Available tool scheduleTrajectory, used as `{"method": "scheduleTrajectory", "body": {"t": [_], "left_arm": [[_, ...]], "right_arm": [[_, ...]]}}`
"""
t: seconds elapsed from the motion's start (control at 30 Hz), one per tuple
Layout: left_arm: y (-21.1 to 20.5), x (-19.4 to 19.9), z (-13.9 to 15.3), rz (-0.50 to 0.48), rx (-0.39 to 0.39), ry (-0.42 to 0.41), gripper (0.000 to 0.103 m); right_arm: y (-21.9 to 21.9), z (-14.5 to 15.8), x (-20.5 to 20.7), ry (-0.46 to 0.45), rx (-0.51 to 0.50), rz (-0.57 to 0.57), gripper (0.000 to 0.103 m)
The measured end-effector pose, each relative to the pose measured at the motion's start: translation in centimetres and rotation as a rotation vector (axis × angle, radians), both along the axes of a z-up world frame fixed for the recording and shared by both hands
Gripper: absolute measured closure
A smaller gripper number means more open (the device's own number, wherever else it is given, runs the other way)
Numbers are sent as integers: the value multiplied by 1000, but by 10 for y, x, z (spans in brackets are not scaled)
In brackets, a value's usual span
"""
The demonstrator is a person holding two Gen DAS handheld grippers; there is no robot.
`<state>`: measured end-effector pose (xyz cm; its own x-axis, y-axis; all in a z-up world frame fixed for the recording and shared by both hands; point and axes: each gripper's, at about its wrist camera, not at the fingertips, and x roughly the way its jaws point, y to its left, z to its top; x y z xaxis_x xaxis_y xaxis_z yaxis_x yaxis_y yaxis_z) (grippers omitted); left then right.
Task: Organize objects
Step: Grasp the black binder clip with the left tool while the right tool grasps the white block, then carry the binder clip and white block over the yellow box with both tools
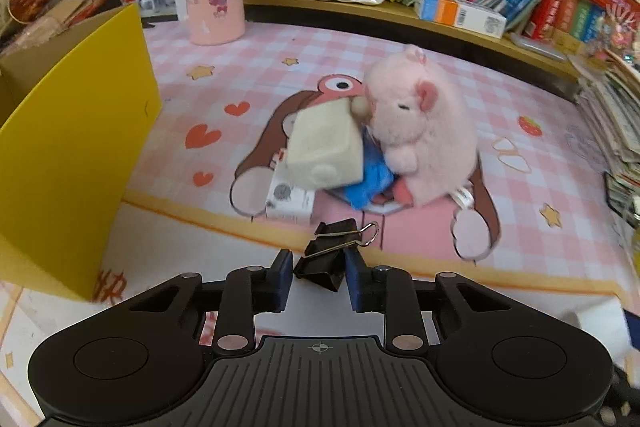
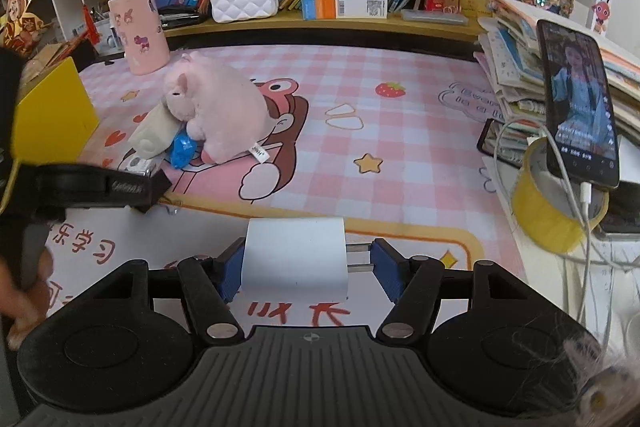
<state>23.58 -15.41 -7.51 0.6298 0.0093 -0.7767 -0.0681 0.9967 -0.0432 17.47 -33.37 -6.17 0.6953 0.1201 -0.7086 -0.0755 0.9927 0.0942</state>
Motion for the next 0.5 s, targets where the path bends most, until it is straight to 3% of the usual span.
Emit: {"method": "scheduleTrajectory", "body": {"t": [0.23,0.4,0.43,0.5], "left_arm": [[1,-25,8,-90,14,-31,79],[-1,-28,2,-149,14,1,78],[-2,-28,0,-157,28,9,74],[-5,-31,-3,-180,46,10,55]], "right_arm": [[7,0,-5,0,13,19,40],[13,0,-9,2,10,28,40],[13,0,-10,2,11,27,40],[14,0,-11,4,13,25,40]]}}
